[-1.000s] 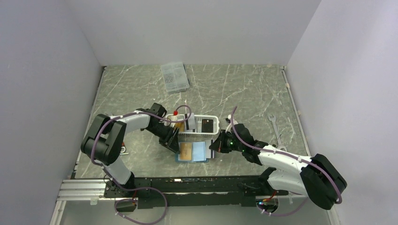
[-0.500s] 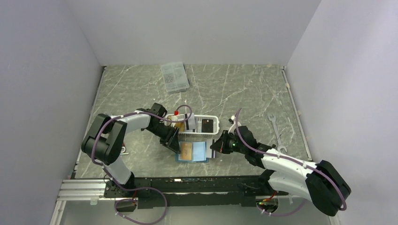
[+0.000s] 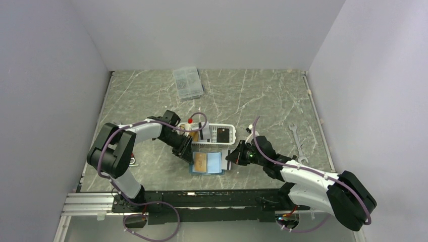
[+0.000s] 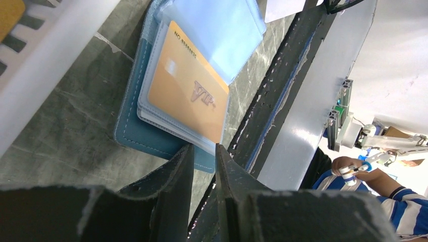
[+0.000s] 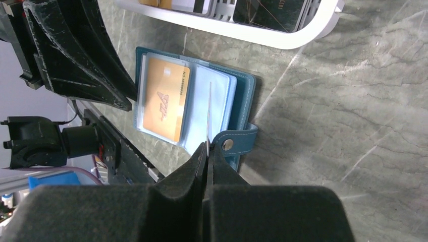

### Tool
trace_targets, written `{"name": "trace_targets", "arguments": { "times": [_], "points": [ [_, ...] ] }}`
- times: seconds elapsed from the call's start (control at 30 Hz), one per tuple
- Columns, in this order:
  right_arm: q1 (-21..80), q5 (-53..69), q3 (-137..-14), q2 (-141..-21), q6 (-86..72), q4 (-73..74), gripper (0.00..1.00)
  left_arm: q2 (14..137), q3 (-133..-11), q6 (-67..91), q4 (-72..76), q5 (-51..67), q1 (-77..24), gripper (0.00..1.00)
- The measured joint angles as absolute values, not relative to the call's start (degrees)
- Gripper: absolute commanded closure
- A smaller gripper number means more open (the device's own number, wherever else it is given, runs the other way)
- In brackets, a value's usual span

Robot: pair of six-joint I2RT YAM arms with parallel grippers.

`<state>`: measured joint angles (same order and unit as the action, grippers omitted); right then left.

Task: Put the credit cards into the card holder
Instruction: Turn over the card slot in the card holder.

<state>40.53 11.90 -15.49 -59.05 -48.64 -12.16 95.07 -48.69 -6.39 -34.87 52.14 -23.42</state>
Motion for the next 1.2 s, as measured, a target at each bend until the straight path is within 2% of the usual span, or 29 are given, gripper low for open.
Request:
{"name": "trace_targets", "arguments": {
  "times": [1.2],
  "points": [
    [40.53,11.94,-13.37,-61.36,-50.17,-16.91,1.00,95.07,-49.54,-6.85,-34.96,48.51,-24.80,0.82]
  ]
}}
